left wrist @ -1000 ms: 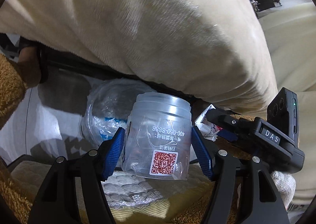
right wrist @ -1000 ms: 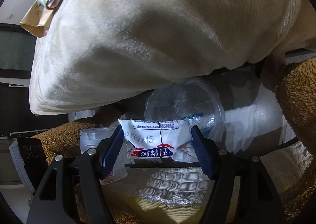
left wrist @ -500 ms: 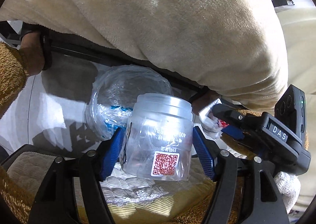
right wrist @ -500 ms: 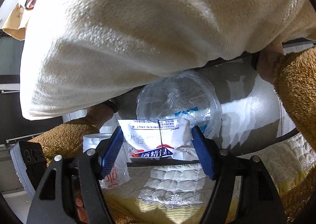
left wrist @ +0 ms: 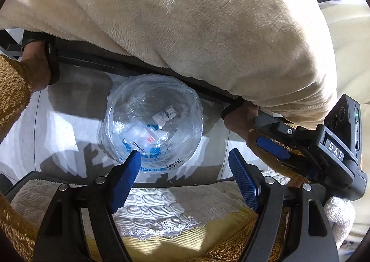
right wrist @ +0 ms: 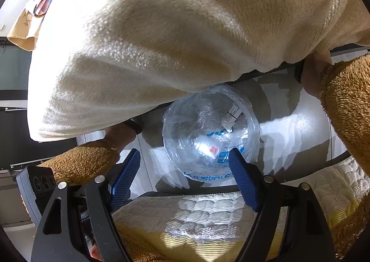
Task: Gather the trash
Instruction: 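Raise both tools back over the trash pile on the bed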
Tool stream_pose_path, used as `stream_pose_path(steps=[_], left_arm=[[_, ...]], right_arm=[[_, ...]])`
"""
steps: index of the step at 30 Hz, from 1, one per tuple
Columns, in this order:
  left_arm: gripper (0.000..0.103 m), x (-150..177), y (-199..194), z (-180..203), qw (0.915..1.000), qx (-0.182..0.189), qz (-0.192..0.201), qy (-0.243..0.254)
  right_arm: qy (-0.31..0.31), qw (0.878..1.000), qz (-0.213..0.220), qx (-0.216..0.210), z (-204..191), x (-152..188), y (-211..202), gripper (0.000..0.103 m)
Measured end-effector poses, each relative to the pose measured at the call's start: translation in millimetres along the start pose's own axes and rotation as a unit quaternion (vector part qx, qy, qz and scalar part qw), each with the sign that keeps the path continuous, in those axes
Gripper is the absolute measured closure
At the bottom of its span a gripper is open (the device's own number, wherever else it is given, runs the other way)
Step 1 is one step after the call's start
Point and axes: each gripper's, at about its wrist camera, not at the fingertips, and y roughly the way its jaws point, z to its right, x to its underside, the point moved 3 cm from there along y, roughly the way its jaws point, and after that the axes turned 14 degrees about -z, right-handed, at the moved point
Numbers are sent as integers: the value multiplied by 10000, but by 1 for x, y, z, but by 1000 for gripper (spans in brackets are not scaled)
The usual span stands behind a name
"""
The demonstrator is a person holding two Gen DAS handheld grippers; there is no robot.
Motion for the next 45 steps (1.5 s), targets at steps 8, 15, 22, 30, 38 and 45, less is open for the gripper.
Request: stream_pose_path(steps=[8, 15, 22, 30, 38, 45], left_arm=[[26, 6, -15, 7, 9989, -101, 342, 306], [26, 15, -30, 18, 9953, -145, 670, 679], [26, 30, -66, 29, 9832, -44, 1421, 1142], [26, 38, -110, 46, 9574, -308, 2288, 1736], [26, 16, -154, 50, 9427, -332, 2714, 1913], [26, -18, -186, 48, 9384, -300, 2912, 1834]], right_arm=[[-260, 9994, 208, -23, -5, 6, -12, 25], [-883, 9934, 707, 212, -20, 22, -30, 25], [-1923, 9677, 1621, 146, -46, 53, -65, 25], [-2565, 9334, 2505, 140, -66, 71, -108, 25], [-3036, 9105, 2799, 222, -88, 48, -143, 25], [-3214, 8996, 2936, 354, -102, 10, -165, 25]])
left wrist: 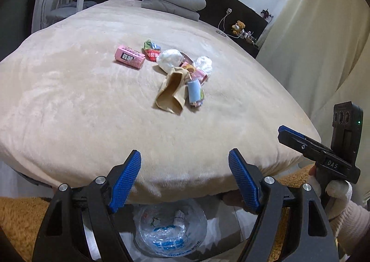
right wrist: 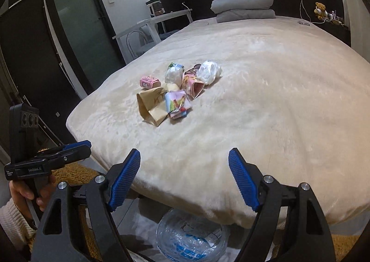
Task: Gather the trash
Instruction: 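Raise both tools back over the trash pile on the bed, then grasp the brown paper bag with the left gripper while the right grasps a white plastic bag, then carry the paper bag and white plastic bag down to the clear bowl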
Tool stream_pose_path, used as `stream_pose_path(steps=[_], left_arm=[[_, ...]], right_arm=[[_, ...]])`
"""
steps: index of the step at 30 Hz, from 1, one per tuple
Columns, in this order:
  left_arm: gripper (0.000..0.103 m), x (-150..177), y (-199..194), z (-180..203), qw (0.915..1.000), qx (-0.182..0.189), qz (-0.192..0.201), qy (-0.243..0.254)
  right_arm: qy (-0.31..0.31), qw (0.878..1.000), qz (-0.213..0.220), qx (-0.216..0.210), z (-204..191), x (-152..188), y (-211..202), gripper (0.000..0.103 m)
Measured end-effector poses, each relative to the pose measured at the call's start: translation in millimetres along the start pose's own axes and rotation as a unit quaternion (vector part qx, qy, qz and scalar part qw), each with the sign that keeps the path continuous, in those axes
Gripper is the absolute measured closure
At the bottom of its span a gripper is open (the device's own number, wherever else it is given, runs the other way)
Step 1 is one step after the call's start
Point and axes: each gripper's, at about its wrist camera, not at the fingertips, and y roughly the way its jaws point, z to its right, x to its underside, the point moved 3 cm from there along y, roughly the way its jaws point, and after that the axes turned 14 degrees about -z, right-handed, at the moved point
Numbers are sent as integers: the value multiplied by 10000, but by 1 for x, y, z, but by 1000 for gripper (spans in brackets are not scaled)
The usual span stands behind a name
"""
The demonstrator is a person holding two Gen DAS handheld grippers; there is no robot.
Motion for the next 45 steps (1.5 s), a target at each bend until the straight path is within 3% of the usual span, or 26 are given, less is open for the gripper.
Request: stream_pose_path(steps=[10, 17, 31, 36, 38, 40, 45], left_arm=[[26, -52, 23, -15, 9999, 47, -124, -63], [26, -86, 49, -9, 9996, 28, -237, 123], [28, -120, 92, -17, 9977, 47, -670, -71], [51, -120, 101, -12, 9968, -4, -800, -16], [64, -121, 100, -11, 9970, -68, -773, 3], [72, -122, 99, -11, 9972, -88, -739, 16], [76, -123, 98, -11, 9975, -99, -700, 4]], right_arm=[[424, 9990, -3, -138, 37, -68, 33, 25], [288, 9995, -81, -17, 41, -111, 67, 25], [287, 9989, -378, 15, 57, -172, 138, 25], [361, 9979, -527, -103, 63, -184, 156, 35], [315, 9978, -578, -48, 63, -186, 162, 48], [298, 9979, -572, -43, 62, -187, 163, 52], [188, 9986, -494, 91, 58, -187, 159, 56]])
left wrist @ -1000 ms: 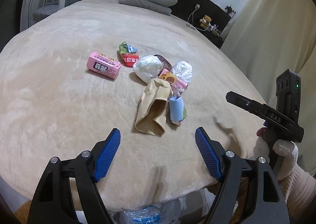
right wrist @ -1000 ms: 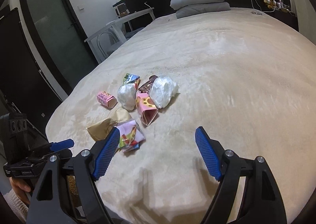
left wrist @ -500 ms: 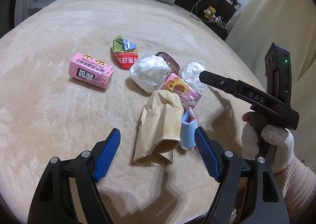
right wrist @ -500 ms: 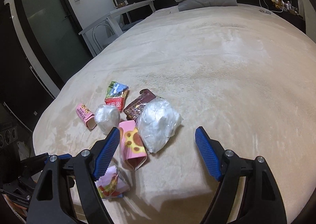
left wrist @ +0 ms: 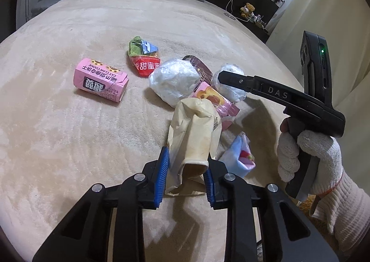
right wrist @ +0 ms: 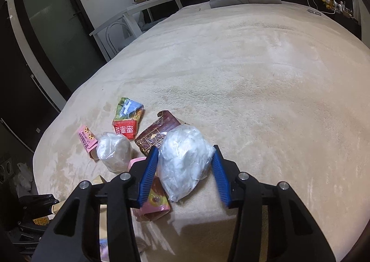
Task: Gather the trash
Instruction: 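Carry the paper bag and white plastic bag down to the clear bowl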
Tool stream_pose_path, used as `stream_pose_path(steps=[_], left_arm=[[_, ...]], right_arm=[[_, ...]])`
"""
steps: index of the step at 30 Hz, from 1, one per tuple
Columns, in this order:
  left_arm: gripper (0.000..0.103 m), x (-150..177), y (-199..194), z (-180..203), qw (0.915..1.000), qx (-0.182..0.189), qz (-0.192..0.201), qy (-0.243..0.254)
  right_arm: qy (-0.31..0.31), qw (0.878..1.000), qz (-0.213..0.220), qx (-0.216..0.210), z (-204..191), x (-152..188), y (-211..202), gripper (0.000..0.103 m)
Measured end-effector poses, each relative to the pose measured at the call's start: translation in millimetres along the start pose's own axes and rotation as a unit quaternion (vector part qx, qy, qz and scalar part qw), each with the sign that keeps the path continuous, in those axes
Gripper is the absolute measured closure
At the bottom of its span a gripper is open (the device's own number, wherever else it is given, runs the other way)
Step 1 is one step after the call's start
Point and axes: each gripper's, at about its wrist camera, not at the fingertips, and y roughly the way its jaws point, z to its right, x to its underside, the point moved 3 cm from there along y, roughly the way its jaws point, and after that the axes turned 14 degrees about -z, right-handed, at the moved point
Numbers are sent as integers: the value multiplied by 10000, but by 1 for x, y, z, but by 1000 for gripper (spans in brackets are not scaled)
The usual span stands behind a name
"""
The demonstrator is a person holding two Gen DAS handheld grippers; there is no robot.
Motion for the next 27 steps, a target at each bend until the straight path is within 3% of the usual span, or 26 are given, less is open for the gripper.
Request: stream_pose_path(steps=[8, 27], left_arm=[[76, 5, -11, -1, 9996, -149, 246, 72], [76, 37, -57, -10, 9962, -77, 867, 9]], right_arm=[[106, 9998, 151, 7, 3, 7, -16, 57], [322, 9976, 587, -175, 0, 52, -75, 57]])
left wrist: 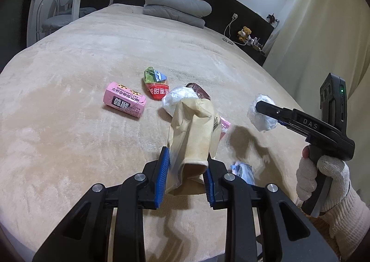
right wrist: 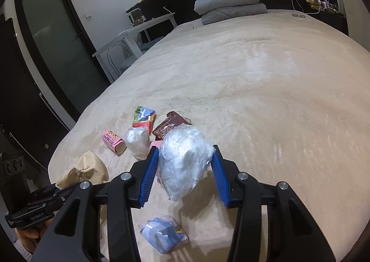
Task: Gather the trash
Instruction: 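Carry the paper bag and white plastic bag down to the clear bowl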
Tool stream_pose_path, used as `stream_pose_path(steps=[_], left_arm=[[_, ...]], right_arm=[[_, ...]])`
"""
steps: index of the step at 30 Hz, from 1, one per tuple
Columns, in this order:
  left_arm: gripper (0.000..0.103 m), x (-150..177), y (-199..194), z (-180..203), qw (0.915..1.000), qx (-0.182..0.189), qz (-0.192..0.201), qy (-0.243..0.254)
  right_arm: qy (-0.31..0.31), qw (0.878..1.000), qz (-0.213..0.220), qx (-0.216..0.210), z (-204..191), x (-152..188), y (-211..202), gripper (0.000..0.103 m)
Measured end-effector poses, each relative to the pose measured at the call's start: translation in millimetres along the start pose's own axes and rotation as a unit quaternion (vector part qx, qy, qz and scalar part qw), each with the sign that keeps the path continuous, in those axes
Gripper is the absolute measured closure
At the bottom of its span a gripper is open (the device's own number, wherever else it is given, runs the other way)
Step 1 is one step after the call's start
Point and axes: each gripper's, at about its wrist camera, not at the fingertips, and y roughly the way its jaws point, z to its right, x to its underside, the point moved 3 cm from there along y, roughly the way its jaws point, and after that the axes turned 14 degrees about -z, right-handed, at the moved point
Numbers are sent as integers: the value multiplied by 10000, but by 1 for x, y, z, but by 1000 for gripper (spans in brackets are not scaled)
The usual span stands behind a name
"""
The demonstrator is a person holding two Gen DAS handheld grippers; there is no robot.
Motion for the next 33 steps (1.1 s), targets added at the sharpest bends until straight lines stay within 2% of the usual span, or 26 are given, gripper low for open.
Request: stream_pose_path(steps=[9, 21, 33], left_arm=[[76, 16, -21, 6, 9994, 39, 308, 143], [76, 47, -55, 20, 9966, 73, 720, 401], [76, 87, -78, 23, 9954, 205, 902, 231]], right_arm=[[-9, 9999, 162, 10, -8, 29, -26, 57], [137, 9991, 410, -6, -12, 86, -74, 57], [209, 9983, 531, -71, -22, 141, -107, 57]])
